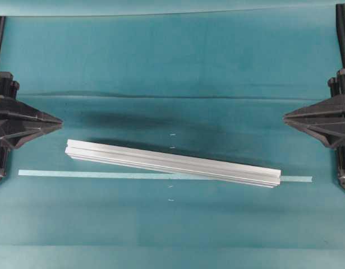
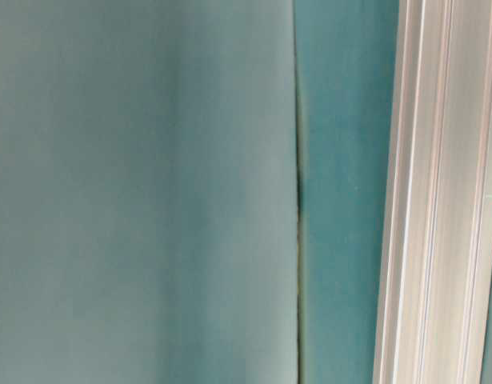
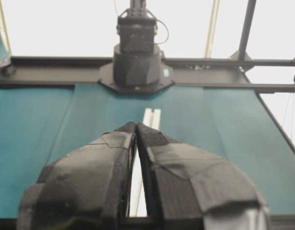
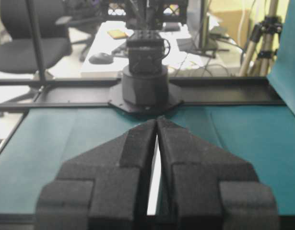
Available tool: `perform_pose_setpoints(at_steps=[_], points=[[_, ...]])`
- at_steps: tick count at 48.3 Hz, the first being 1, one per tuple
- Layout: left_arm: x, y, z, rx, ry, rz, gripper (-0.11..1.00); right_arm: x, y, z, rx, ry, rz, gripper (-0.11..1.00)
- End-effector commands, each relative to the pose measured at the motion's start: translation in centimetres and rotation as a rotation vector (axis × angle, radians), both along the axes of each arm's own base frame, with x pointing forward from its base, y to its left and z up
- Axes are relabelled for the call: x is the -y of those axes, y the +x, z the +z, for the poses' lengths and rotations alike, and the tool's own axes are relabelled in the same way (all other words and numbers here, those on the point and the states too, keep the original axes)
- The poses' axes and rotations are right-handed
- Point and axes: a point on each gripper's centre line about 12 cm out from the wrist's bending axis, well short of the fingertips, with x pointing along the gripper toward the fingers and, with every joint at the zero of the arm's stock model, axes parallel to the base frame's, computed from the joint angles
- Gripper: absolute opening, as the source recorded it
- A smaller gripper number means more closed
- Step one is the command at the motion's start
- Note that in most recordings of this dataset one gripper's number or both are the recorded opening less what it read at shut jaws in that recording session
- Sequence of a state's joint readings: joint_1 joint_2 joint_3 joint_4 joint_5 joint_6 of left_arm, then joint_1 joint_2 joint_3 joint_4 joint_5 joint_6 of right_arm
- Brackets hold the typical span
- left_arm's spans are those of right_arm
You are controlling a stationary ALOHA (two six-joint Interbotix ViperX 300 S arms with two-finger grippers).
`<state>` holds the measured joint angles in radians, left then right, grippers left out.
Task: Lift the metal rail with both hands.
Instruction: 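Move both grippers inward toward the ends of the silver rail, then lower both open grippers over the rail near each end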
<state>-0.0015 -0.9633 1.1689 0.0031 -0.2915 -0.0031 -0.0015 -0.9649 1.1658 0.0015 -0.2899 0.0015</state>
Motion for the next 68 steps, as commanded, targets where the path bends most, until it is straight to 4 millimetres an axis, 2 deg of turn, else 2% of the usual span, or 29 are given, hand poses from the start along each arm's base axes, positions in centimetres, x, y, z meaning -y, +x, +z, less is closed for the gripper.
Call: perform_pose_setpoints(at_steps=[1,4,9,25,33,41,47,55,68], points=[[-0.5,1.0,1.0,-0.037,-0.028,0.019,0.14,-0.1,0.2,0.3,0.005,0.021,0.004,0.14],[-1.0,1.5,1.5,-0.073,-0.049,0.042,0.09,0.0,0.3,0.4,-0.032,0.086,0.001,0.15],[-1.6,2.1,2.8,-0.105,-0.057,0.071,-0.03,-0.1,0.5,0.1,-0.173,0.184,0.001,0.02],[-1.7,5.5,4.6,-0.355,-0.077,0.075,-0.05,-0.5,0.9,0.8,-0.559,0.367,-0.021,-0.02],[-1.8,7.3,3.9,-0.532,-0.062,0.079,-0.05,-0.7,1.9,0.9,-0.682,0.392,-0.037,-0.02],[-2.3,8.2,2.4,-0.724,-0.01,0.082,-0.05,-0.8,2.5,-0.8,-0.84,0.386,-0.054,-0.02],[-2.4,8.8,1.8,-0.822,0.001,0.079,-0.05,-0.9,3.2,-1.3,-0.931,0.386,-0.067,-0.02],[-2.3,9.8,0.7,-0.974,0.035,0.056,-0.05,-0.8,4.7,-3.1,-1.073,0.365,-0.088,-0.02],[-1.9,10.8,-0.6,-1.096,0.1,0.007,-0.05,-0.7,8.1,-5.0,-1.317,0.324,-0.125,-0.02]])
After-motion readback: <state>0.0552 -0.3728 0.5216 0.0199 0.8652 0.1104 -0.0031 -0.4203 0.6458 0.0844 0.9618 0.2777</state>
